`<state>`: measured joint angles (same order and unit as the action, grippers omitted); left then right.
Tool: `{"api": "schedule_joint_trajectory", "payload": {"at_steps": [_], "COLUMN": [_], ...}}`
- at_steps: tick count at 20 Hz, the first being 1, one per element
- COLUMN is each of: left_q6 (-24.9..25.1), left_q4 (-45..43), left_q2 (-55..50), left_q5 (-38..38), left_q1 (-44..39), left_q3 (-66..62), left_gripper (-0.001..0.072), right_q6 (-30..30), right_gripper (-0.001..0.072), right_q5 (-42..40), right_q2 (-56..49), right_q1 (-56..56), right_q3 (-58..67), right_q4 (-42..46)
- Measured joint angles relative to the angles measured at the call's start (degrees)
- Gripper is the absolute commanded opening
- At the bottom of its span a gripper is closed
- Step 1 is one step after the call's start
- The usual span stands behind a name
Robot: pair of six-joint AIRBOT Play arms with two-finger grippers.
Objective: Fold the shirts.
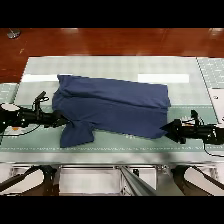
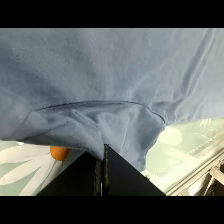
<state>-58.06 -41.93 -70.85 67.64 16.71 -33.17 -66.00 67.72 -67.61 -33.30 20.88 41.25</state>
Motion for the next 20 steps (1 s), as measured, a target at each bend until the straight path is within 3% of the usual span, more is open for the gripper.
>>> {"api": "schedule_joint_trajectory", "payload": {"at_steps": [1, 6, 13, 20], "left_q6": [-0.2, -0.2, -2.4, -11.5], "left_q4": [0.0, 0.0, 0.0, 0.1], "left_q2": [0.0, 0.0, -3.8, -20.7], "left_q5": [-0.3, -0.3, 0.2, -3.0], "left_q1": [-0.1, 0.6, 2.3, -3.1], "left_q3": [0.0, -1.6, -14.1, -39.4], "left_gripper": [0.0031, 0.0031, 0.0031, 0.0031], "right_q6": [0.7, 3.5, -0.6, -5.0], "right_gripper": [0.0023, 0.002, 0.002, 0.002], "right_q5": [-0.9, 0.0, -0.6, -3.2], "right_q2": [-0.1, -0.5, -0.9, -12.1], "right_q1": [0.3, 5.5, 8.7, 13.8], "right_q3": [0.0, 3.1, 16.3, 33.5], "right_q4": [0.1, -1.6, -1.4, -1.4]}}
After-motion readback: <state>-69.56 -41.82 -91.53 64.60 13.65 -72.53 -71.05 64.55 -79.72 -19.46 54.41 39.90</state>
